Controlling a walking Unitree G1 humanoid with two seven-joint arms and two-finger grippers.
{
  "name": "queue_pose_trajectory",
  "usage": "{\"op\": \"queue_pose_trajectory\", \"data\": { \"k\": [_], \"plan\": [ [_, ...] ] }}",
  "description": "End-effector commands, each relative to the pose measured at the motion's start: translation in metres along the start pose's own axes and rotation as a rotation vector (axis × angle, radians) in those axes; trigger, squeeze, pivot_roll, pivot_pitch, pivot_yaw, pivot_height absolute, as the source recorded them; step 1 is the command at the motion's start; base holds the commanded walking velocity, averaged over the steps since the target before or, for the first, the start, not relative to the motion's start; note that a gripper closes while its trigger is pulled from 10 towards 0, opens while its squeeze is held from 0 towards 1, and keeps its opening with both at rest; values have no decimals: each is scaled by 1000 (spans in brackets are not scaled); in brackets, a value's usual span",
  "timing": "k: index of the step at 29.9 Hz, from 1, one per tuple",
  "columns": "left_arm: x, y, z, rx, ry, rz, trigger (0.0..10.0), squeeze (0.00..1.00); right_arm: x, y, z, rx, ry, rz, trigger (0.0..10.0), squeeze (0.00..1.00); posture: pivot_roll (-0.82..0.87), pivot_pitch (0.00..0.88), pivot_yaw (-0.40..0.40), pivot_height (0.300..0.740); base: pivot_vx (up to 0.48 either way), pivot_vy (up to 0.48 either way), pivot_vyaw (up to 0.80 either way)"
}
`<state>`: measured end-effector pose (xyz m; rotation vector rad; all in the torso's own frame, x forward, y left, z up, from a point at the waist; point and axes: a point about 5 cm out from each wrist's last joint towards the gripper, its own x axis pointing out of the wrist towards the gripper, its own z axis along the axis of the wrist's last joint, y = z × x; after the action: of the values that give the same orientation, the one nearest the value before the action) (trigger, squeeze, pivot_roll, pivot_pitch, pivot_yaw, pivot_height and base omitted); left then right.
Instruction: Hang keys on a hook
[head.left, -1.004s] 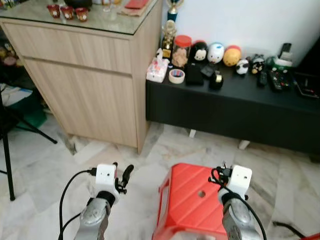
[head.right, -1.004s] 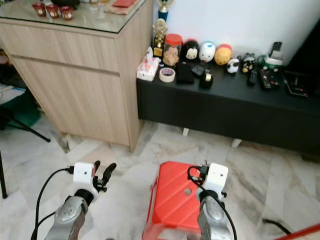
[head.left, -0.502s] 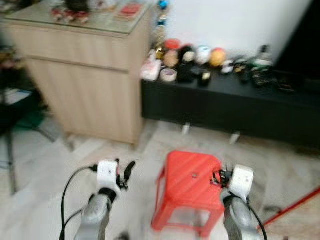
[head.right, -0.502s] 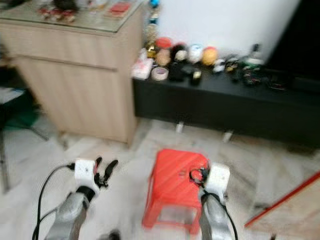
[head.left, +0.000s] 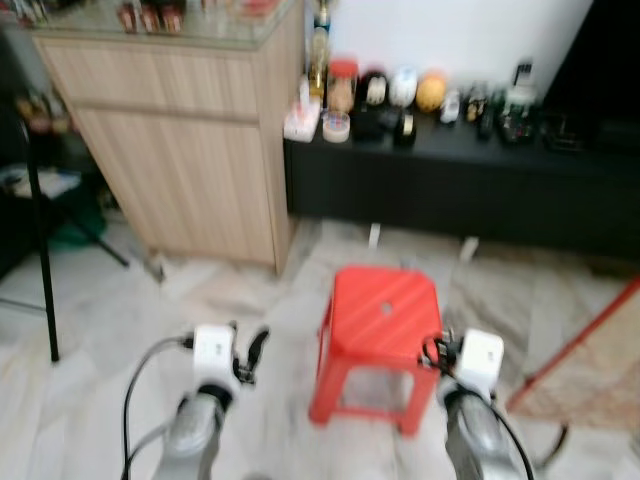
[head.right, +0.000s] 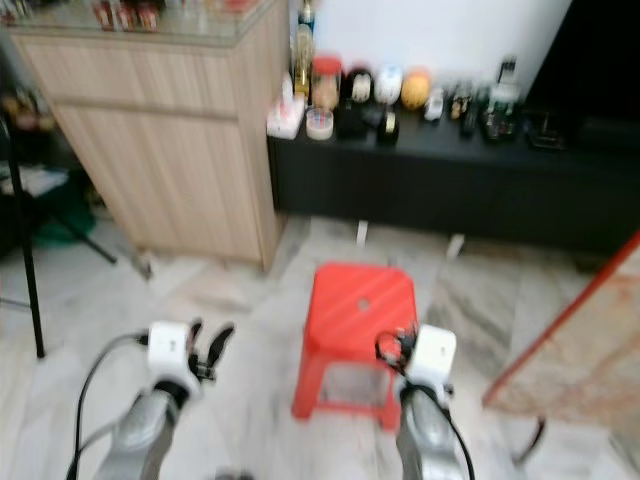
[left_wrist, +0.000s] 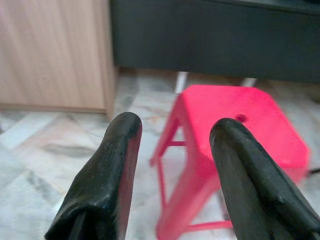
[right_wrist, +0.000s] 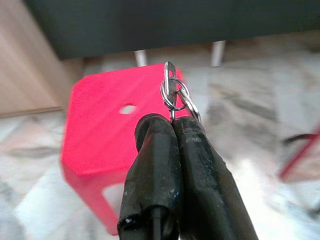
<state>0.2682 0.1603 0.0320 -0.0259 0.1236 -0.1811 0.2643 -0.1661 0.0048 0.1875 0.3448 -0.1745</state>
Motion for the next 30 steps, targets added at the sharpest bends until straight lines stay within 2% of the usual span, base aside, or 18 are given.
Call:
{"op": "queue_pose_trajectory", "data": {
  "k": [1,11,15,17,19,20,22,25,26,28,30],
  "plan": [
    [-2,5,0,2,0,13,10000,0,0,2,0,5,3,5,10000,0,22,58,-80,740,-326,0,0],
    [-2,5,1,4,-2,12,10000,0,2,8,3,-19,24,38,10000,0,24,60,-79,740,-322,0,0],
    [-2,6,1,11,-1,17,10000,0,4,8,2,-89,78,46,10000,0,21,61,-79,740,0,0,0],
    [-1,6,1,14,2,19,10000,0,5,7,-3,-150,143,50,10000,0,18,61,-78,740,0,0,0],
    [-1,6,1,14,2,18,10000,0,5,7,-13,-223,223,95,10000,0,18,61,-78,740,0,0,0],
    [-1,6,1,14,3,17,10000,0,3,4,-24,-337,299,143,10000,0,17,61,-78,740,0,0,0],
    [-1,5,1,13,3,17,10000,0,1,0,-31,-438,338,169,10000,0,18,62,-79,740,0,0,0],
    [-1,5,0,13,7,16,10000,0,-8,-11,-51,-722,426,236,10000,0,19,62,-79,740,0,0,0],
    [-1,5,0,14,9,15,10000,0,-11,-14,-58,-788,459,258,10000,0,19,62,-79,740,0,0,0],
    [-1,5,0,14,12,12,10000,0,-21,-23,-76,-908,564,307,10000,0,15,64,-76,740,0,0,0],
    [-1,5,-1,15,13,11,10000,0,-27,-28,-85,-931,619,320,10000,0,15,64,-76,740,0,0,0]
  ]
}}
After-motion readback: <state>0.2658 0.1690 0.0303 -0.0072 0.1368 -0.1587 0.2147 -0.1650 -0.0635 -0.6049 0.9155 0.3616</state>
